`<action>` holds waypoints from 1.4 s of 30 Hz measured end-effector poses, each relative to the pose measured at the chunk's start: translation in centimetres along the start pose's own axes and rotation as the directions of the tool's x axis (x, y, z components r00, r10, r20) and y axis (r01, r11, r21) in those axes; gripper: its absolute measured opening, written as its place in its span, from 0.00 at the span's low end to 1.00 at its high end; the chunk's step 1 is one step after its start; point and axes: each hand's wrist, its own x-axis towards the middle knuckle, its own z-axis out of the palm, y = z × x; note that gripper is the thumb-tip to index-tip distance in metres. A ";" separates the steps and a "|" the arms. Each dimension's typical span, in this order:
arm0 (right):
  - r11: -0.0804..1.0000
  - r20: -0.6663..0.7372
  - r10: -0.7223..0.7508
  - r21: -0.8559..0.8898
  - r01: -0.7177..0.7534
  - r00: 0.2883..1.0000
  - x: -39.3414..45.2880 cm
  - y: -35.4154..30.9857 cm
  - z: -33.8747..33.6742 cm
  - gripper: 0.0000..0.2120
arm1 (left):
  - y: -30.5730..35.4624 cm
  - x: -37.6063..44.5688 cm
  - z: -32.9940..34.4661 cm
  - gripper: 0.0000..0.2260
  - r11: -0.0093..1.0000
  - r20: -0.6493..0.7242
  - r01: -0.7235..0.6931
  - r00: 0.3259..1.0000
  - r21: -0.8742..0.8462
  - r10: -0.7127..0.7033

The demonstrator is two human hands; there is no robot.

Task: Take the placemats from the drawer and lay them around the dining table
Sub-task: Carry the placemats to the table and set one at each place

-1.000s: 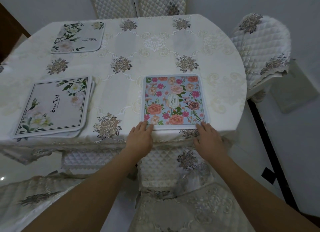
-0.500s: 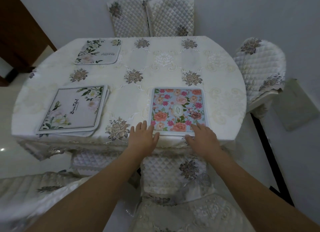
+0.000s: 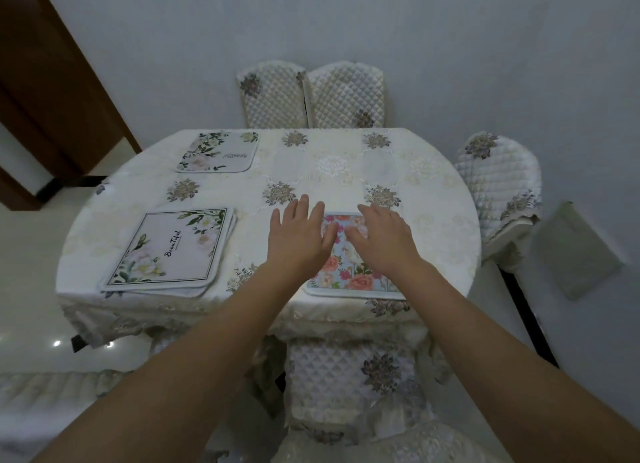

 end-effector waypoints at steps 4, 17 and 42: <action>1.000 0.001 0.006 -0.004 -0.006 1.000 -1.0 -1.9 -0.6 0.31 | -1.5 -0.8 -1.5 0.26 1.000 -0.041 -0.008 0.999 -0.006 0.008; 0.980 0.030 -0.198 0.020 0.198 0.980 -6.1 -23.6 5.0 0.33 | -22.7 -12.7 -5.9 0.27 0.974 -0.037 0.223 0.974 -0.052 -0.225; 0.883 0.196 -0.462 0.196 0.427 0.865 -3.1 -44.1 19.0 0.30 | -44.0 -21.1 -6.8 0.25 0.866 0.034 0.479 0.877 -0.143 -0.479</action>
